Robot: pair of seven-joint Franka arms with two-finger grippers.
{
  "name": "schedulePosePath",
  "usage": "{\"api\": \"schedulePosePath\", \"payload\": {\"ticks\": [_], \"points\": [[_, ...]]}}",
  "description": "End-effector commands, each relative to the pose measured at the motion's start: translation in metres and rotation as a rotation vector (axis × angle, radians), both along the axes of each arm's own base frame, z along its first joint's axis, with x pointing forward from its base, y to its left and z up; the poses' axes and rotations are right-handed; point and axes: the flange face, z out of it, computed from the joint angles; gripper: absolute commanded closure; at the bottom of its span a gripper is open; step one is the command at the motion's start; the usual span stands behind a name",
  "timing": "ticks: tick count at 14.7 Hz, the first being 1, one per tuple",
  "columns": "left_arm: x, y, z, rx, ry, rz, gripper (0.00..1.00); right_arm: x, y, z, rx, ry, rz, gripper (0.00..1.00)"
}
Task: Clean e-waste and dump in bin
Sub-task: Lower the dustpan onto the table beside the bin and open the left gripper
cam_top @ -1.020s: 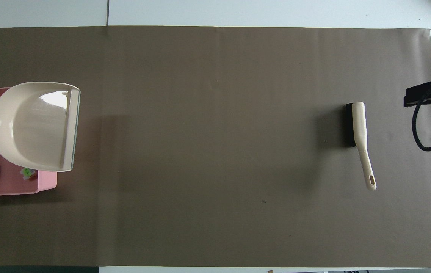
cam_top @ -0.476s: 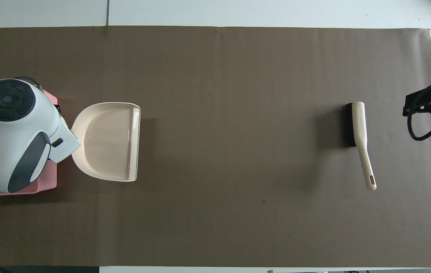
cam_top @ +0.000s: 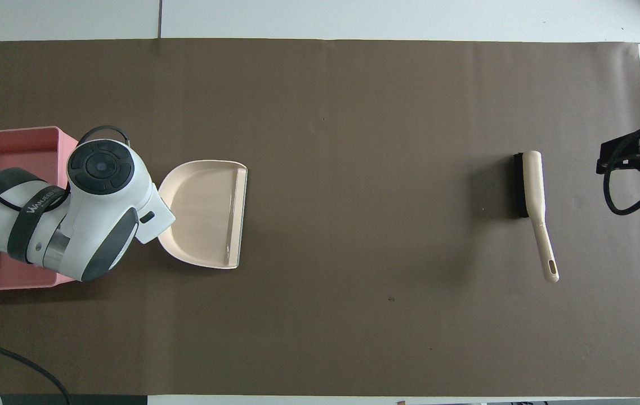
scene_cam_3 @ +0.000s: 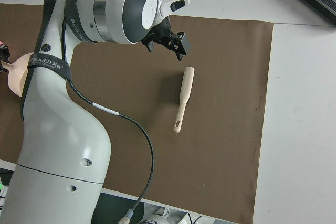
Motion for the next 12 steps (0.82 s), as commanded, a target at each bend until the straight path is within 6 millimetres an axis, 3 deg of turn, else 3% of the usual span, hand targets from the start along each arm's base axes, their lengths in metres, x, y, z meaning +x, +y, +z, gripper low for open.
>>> {"api": "schedulePosePath", "payload": {"ticks": [1,9,10,12], "points": [[-0.009,0.004,-0.002,-0.020,-0.009,0.006,1.00,-0.007,0.001,0.002,0.002,0.002,-0.008,0.01],[-0.018,0.004,-0.014,-0.046,-0.039,0.008,0.98,-0.009,0.006,0.003,-0.002,0.014,-0.014,0.01],[-0.018,0.003,-0.014,-0.045,-0.038,0.008,0.94,-0.006,0.006,0.005,-0.001,-0.006,-0.008,0.01],[-0.017,0.005,-0.011,-0.043,-0.038,0.013,0.72,-0.006,0.006,0.006,-0.001,-0.011,0.003,0.01]]}}
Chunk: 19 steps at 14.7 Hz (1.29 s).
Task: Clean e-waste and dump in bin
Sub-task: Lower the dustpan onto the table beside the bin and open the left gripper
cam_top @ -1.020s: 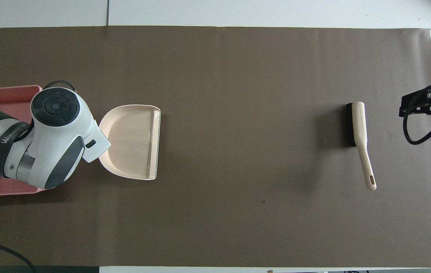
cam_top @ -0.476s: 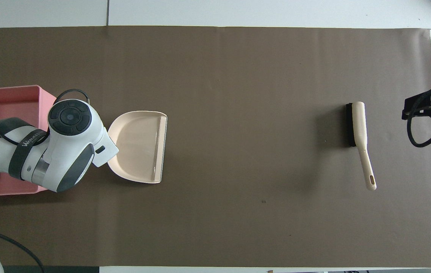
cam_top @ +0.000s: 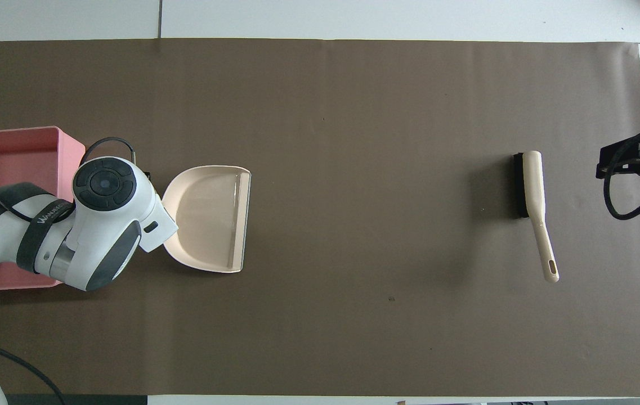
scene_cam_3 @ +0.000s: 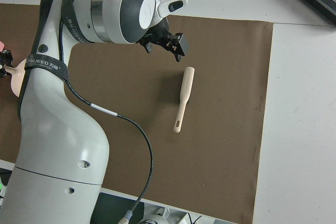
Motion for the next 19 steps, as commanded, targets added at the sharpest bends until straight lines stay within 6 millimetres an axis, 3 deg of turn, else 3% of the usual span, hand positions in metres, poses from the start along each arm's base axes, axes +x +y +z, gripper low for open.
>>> {"api": "schedulePosePath", "payload": {"ticks": [1,4,7,10,14,19], "points": [[-0.010,0.003,0.007,-0.017,-0.018,0.019,0.58,-0.004,0.002,0.005,-0.001,-0.018,0.000,0.01],[-0.021,0.015,0.043,0.012,-0.035,0.150,0.22,-0.003,0.005,0.008,0.016,-0.007,0.002,0.01],[-0.024,0.042,0.073,0.002,-0.104,0.342,0.03,0.007,0.000,0.010,0.027,0.046,-0.018,0.01],[-0.027,0.095,0.095,-0.020,-0.153,0.674,0.02,0.008,0.000,0.007,0.024,0.051,-0.018,0.01],[-0.022,0.129,0.114,-0.105,-0.173,1.020,0.02,0.008,0.005,0.008,0.021,0.036,-0.001,0.01],[0.001,0.127,0.142,-0.200,-0.248,1.393,0.02,0.007,0.004,0.010,0.023,0.031,0.029,0.01]]}}
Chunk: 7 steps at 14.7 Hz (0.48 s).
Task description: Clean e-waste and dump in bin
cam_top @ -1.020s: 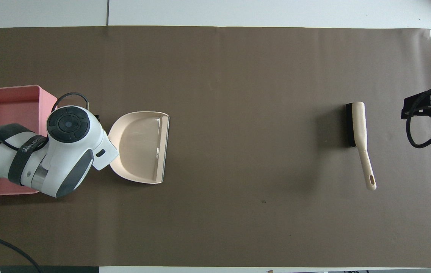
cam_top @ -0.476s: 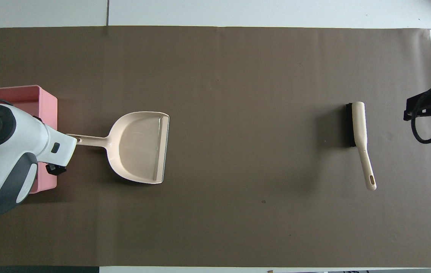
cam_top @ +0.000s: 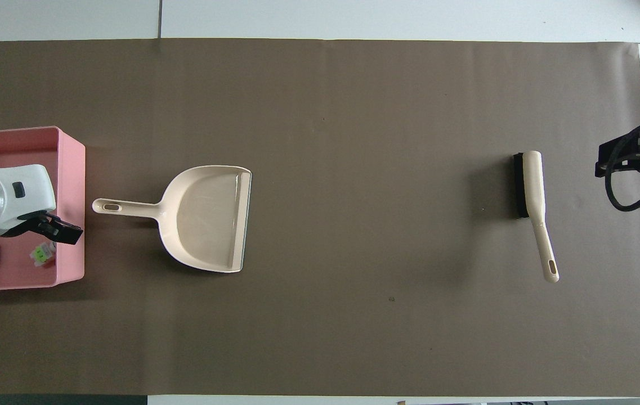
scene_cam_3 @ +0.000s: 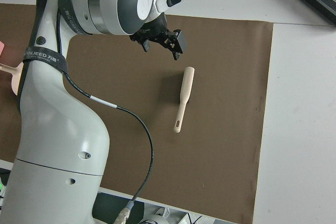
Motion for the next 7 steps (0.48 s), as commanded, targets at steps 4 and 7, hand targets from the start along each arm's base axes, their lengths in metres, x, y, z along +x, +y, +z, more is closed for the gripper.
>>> {"api": "schedulePosePath", "payload": {"ticks": [4,7], "points": [[0.031,-0.009,0.051,-0.135,-0.083,0.283,0.02,0.001,-0.003,0.003,0.017,-0.013,0.008,0.01],[0.051,-0.012,0.093,-0.151,-0.096,0.323,0.02,0.001,0.006,0.002,0.018,-0.012,0.020,0.01]]}}
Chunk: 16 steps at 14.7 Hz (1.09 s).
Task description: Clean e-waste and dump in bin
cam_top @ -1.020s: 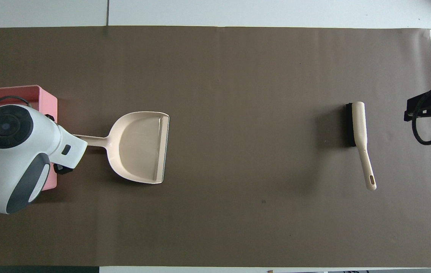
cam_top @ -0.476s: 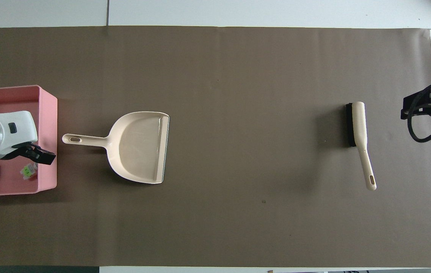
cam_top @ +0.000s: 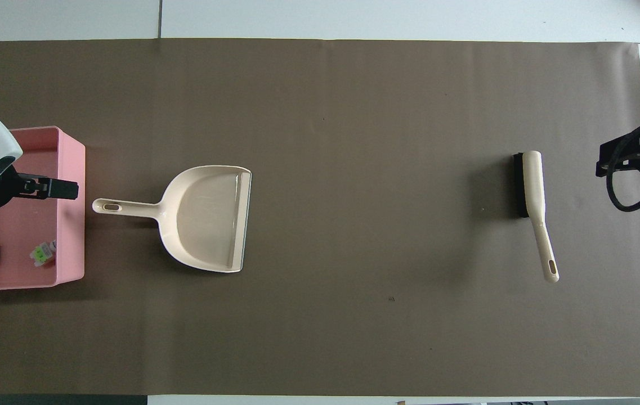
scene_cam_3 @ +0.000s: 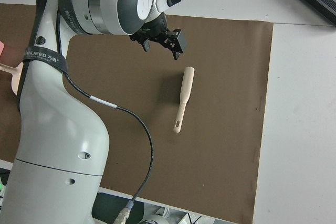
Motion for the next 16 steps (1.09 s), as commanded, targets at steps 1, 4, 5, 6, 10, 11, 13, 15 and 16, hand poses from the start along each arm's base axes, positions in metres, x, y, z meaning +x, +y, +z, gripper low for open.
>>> {"api": "schedulePosePath", "payload": {"ticks": [1,4,5,6,10,11,13,15,16], "points": [[0.024,-0.004,0.045,-0.024,0.016,0.061,0.02,0.001,0.002,0.001,0.018,-0.011,0.012,0.01],[0.026,-0.006,0.096,-0.075,0.037,0.090,0.02,0.001,-0.001,0.000,0.018,-0.008,0.006,0.01],[0.026,-0.007,0.104,-0.077,0.056,0.090,0.02,0.001,0.000,0.000,0.018,-0.006,0.007,0.01],[0.028,-0.008,0.109,-0.071,0.081,0.087,0.02,0.001,-0.001,0.000,0.020,-0.006,0.006,0.01],[0.015,-0.006,0.128,-0.052,0.128,0.094,0.02,-0.001,0.002,0.003,0.030,-0.014,0.005,0.01],[0.002,-0.004,0.129,-0.037,0.155,0.098,0.02,-0.001,0.001,0.003,0.031,-0.016,0.003,0.01],[-0.006,-0.002,0.124,-0.026,0.168,0.104,0.02,-0.001,0.002,0.003,0.032,-0.015,-0.013,0.01],[-0.004,-0.002,0.121,-0.021,0.157,0.104,0.02,0.000,0.001,0.003,0.031,-0.026,-0.015,0.01],[-0.006,-0.002,0.119,-0.020,0.157,0.104,0.02,0.000,0.002,0.003,0.031,-0.026,-0.013,0.01]]}}
